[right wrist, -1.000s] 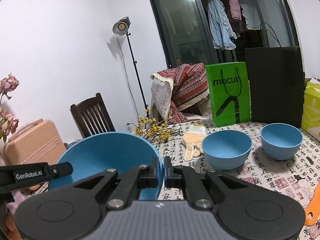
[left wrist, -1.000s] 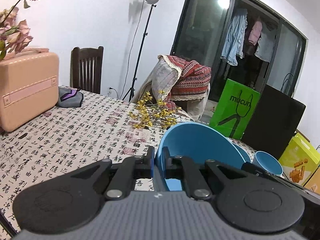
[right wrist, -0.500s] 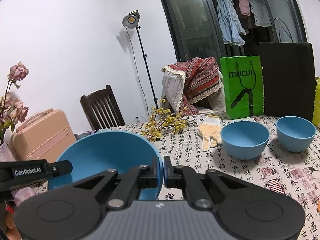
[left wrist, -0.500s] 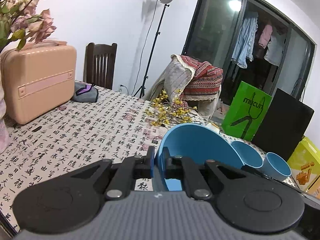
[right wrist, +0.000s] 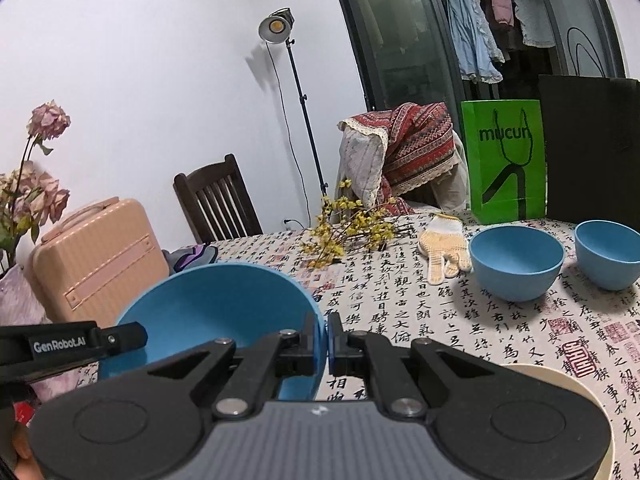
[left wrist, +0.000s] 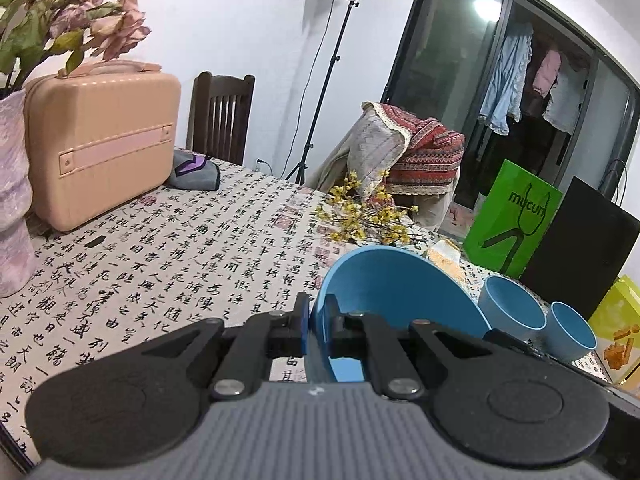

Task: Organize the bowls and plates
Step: 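Carry the held blue bowls with both grippers toward the lilac vase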

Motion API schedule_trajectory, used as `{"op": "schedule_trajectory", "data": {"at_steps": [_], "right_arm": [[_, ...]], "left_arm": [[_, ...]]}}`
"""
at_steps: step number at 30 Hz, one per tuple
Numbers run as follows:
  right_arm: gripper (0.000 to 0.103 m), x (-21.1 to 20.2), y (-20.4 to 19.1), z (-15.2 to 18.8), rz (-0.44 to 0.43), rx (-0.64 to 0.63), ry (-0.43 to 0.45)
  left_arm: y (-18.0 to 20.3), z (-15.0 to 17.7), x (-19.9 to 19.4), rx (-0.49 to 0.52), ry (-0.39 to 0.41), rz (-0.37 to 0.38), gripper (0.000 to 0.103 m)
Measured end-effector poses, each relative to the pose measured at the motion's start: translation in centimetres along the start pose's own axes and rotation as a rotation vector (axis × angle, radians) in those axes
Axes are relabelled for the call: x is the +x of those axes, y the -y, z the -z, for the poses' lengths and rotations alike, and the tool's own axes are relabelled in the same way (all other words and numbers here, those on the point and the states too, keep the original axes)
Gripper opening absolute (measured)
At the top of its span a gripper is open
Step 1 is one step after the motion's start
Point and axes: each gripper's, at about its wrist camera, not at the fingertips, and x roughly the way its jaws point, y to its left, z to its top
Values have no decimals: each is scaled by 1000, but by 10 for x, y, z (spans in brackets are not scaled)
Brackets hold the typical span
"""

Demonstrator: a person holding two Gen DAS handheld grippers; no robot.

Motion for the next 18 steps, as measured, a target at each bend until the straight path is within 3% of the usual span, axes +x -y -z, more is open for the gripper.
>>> {"op": "schedule_trajectory", "data": {"at_steps": [18], "right_arm": [[5,17,-35,11,-34,-25,-32]], "left_arm": [[-39,0,-1,-39,-5,-42,7]]}}
